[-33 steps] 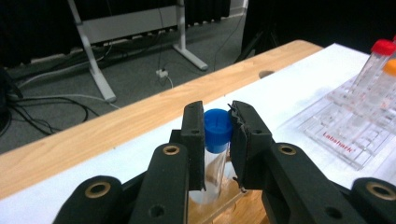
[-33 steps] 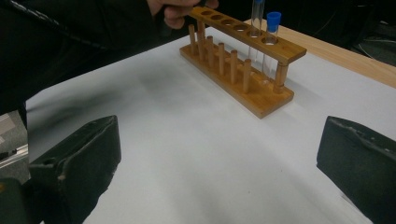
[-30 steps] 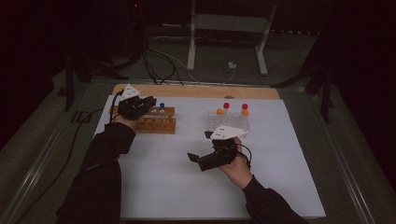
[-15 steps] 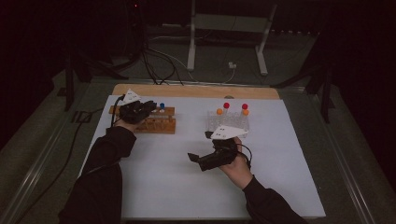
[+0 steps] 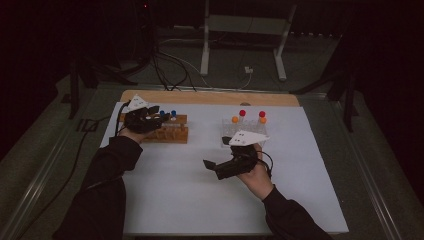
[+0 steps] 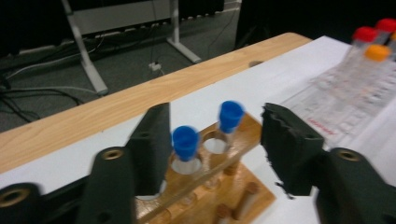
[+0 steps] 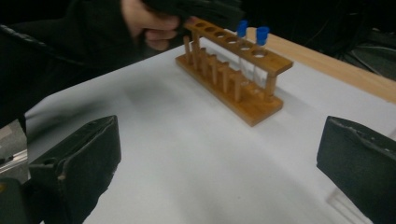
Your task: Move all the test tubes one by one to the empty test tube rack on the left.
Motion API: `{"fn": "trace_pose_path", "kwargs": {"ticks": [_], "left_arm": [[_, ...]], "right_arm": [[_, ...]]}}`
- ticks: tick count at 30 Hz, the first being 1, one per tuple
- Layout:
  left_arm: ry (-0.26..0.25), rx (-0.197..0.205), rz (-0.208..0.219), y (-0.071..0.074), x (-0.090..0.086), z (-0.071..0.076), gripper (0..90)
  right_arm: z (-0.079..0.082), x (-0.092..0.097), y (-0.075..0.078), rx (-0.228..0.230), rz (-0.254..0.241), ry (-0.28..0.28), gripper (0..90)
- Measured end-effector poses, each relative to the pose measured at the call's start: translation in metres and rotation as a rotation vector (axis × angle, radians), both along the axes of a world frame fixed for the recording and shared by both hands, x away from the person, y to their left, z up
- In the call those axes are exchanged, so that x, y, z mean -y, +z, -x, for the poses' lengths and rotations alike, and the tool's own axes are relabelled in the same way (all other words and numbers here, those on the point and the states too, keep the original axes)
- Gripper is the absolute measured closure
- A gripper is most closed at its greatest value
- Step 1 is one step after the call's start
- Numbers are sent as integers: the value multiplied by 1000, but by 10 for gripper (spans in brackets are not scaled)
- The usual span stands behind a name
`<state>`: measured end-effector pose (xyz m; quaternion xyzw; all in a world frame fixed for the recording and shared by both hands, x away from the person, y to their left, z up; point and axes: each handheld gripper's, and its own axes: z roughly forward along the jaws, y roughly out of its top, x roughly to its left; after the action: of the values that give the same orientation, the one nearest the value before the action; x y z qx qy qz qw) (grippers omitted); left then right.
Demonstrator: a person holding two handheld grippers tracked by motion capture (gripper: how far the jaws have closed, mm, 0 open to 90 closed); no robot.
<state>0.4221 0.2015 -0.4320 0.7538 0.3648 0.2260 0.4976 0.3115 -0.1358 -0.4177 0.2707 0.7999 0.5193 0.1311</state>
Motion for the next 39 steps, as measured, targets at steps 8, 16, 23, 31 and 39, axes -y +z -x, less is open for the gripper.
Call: {"fn": "trace_pose_path", "kwargs": {"ticks": [8, 16, 23, 31, 39], "left_arm": [[-95, -11, 42, 13, -1, 32, 159], [-193, -28, 50, 6, 6, 67, 26], [-243, -40, 58, -10, 9, 88, 26], [-280, -31, 77, -18, 16, 106, 26], [-295, -22, 90, -16, 17, 111, 26]], "right_arm": [[-5, 23, 15, 17, -26, -40, 0], [-11, 56, 19, 30, -23, -75, 0], [-17, 86, 10, 22, 4, -137, 0], [-29, 113, -6, 9, 53, -250, 53], [-50, 128, -23, -52, 105, -347, 310]]}}
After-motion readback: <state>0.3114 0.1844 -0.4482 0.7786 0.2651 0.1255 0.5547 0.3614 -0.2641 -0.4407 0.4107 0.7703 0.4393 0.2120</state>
